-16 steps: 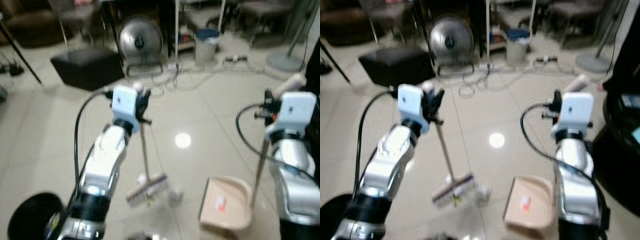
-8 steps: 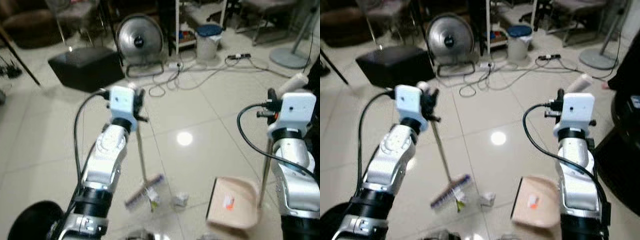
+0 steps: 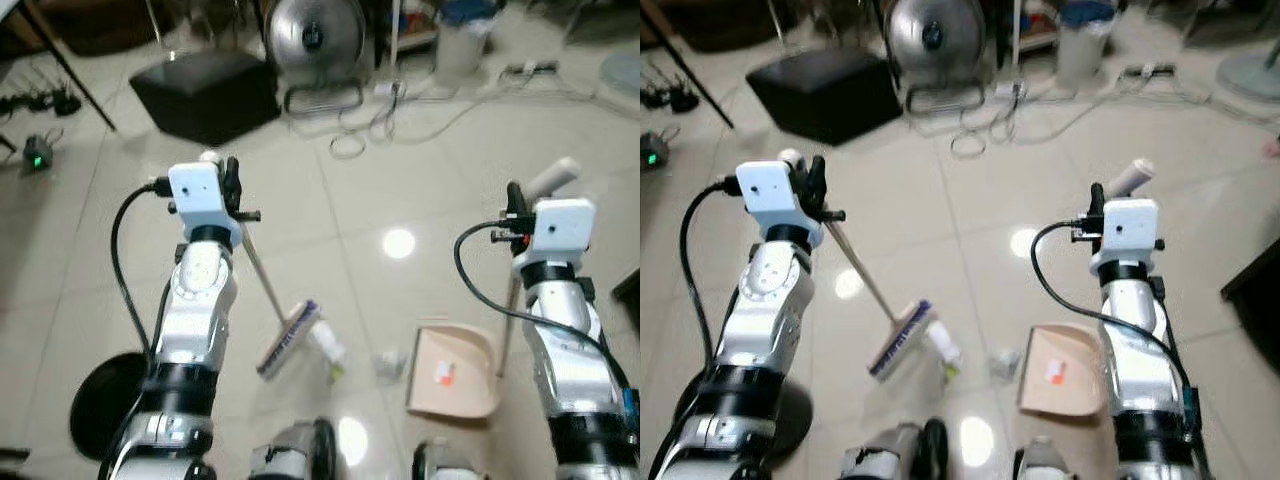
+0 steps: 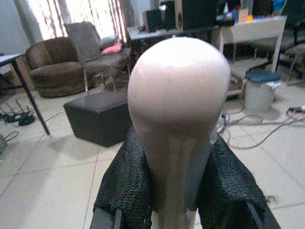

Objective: Sweep floor

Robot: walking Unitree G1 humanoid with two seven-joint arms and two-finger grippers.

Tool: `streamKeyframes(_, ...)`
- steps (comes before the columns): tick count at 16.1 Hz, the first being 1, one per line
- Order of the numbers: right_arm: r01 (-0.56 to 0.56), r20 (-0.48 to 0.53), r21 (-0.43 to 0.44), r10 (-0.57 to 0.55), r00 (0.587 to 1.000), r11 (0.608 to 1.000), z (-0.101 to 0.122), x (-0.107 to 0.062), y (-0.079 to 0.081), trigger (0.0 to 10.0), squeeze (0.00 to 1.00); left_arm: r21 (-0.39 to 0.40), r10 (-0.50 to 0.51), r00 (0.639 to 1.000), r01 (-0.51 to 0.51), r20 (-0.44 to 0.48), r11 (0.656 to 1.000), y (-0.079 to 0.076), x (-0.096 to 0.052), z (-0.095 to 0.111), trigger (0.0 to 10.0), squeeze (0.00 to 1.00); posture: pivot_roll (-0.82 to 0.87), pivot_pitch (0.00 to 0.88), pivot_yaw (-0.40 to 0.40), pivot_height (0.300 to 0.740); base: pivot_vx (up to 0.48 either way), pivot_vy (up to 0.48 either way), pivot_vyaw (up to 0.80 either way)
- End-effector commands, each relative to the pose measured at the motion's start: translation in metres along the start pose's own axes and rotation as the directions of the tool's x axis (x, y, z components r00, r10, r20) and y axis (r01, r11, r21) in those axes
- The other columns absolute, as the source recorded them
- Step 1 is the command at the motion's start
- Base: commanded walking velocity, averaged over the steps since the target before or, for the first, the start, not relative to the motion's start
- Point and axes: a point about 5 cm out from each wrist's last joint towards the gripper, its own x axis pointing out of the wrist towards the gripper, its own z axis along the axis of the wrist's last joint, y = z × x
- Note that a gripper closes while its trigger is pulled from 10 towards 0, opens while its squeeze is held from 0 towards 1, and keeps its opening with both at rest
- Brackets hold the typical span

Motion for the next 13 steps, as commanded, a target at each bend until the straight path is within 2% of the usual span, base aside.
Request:
streamKeyframes(1,-0.012,0.101,-0.018,0.013,0.995,1.000,0.014,0.006,0.000,10.0,0.00,0.001,0.049,0.998,-0.049,0.033,0.999,0.009,0.004,0.005,10.0,0.00,0.15,0.320,0.195,0.740,0.000,0.000,0.00)
streamKeyframes(3,-0.018,0.130,-0.036,0.022,0.991,0.999,0.016,0.009,-0.002,10.0,0.00,0.001,0.043,0.998,-0.043,0.039,0.999,0.009,0.007,0.005,10.0,0.00,0.15,0.337,0.203,0.740,0.000,0.000,0.00)
streamKeyframes(5,-0.042,0.175,-0.104,0.060,0.983,0.994,0.013,0.015,-0.003,10.0,0.00,0.000,0.061,0.998,-0.061,0.034,0.998,0.008,0.018,0.001,10.0,0.00,0.16,0.376,0.207,0.740,0.000,0.000,0.00)
streamKeyframes(8,-0.047,0.170,-0.106,0.065,0.983,0.993,0.006,0.017,0.002,10.0,0.00,0.005,0.077,0.997,-0.077,0.029,0.997,0.009,0.023,-0.003,10.0,0.00,0.16,0.389,0.204,0.740,0.000,0.000,0.00)
streamKeyframes(9,-0.100,0.159,-0.096,0.114,0.981,0.990,-0.003,0.017,0.021,10.0,0.00,0.007,0.063,0.998,-0.063,0.032,0.998,0.001,0.028,-0.004,10.0,0.00,0.18,0.394,0.205,0.740,0.000,0.000,0.00)
streamKeyframes(10,-0.113,0.157,-0.099,0.127,0.979,0.989,-0.005,0.016,0.025,10.0,0.00,0.010,0.056,0.998,-0.057,0.034,0.998,-0.001,0.028,-0.004,10.0,0.00,0.18,0.394,0.205,0.740,0.000,0.000,0.00)
streamKeyframes(12,-0.162,0.133,-0.078,0.172,0.976,0.984,-0.014,0.012,0.050,10.0,0.00,0.015,0.025,0.999,-0.025,0.026,1.000,-0.017,0.028,-0.009,10.0,0.00,0.20,0.401,0.215,0.740,0.000,0.000,0.00)
streamKeyframes(13,-0.170,0.138,-0.045,0.174,0.975,0.985,-0.013,0.011,0.060,10.0,0.00,-0.006,0.004,1.000,-0.004,0.025,1.000,-0.025,0.028,-0.010,10.0,0.00,0.20,0.402,0.218,0.740,0.000,0.000,0.00)
